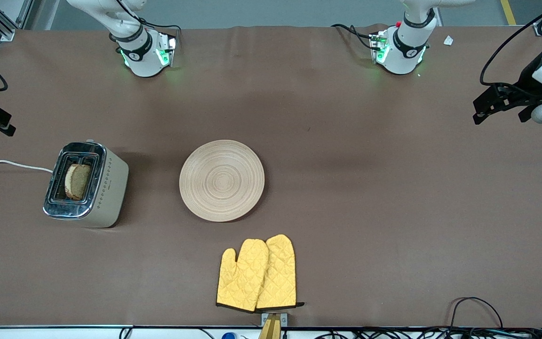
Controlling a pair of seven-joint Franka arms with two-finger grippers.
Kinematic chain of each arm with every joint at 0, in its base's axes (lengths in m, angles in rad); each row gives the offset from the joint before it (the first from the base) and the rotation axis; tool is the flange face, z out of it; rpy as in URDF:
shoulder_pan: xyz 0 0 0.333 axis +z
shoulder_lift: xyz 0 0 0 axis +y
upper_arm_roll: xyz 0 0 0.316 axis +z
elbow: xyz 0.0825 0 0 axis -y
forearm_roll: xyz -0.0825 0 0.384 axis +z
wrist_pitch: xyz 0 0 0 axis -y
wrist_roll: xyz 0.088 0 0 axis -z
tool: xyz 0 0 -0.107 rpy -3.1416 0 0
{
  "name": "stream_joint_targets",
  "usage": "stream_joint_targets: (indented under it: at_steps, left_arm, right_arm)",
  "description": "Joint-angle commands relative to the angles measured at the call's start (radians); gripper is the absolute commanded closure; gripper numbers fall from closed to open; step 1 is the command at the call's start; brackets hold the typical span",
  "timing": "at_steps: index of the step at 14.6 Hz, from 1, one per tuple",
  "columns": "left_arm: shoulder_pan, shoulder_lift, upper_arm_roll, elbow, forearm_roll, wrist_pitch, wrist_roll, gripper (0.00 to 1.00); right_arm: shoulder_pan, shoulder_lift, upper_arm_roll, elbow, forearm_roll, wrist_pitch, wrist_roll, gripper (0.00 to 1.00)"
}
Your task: Move plate and put bread in toaster
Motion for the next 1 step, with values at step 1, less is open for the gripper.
stream_joint_targets:
  at_steps: [1]
  left_arm:
    - [-0.001,0.014,0.002,0.032,0.002,-0.015,0.007,0.0]
  right_arm:
    - [0.001,-0.023,0.005,-0.036,0.02,0.02,-0.012,0.0]
